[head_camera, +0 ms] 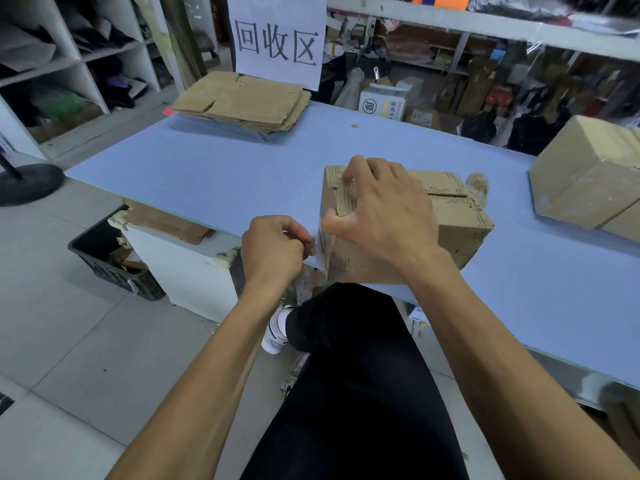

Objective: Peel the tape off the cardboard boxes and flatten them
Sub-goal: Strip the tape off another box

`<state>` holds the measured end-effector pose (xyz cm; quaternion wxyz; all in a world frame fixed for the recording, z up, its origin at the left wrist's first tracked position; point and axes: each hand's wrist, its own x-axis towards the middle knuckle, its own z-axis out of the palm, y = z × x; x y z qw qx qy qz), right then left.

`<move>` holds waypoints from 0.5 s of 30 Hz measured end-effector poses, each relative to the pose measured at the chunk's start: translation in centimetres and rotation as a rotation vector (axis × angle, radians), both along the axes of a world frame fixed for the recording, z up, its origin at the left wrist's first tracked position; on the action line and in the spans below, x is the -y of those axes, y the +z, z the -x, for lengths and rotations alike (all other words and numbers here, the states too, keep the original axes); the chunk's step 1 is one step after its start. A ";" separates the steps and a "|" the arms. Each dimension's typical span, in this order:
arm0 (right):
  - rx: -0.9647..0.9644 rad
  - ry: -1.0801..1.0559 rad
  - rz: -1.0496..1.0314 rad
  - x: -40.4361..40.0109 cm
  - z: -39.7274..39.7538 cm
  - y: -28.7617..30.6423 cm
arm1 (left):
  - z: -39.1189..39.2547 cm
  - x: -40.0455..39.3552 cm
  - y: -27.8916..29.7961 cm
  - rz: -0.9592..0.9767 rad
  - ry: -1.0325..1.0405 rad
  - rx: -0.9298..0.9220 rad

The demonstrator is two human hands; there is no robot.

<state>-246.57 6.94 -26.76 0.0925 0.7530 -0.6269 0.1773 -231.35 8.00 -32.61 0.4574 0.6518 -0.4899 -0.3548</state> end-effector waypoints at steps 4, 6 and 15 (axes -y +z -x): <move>-0.005 0.000 -0.008 0.0 0.0 0.0 | -0.5 0.2 -0.1 -0.011 -0.055 -0.040; -0.010 0.006 -0.011 -0.1 0.0 0.0 | -1.1 0.3 -0.6 -0.035 -0.082 -0.090; -0.035 0.098 -0.217 0.2 0.8 1.0 | -2.5 1.1 -1.9 -0.142 -0.199 -0.240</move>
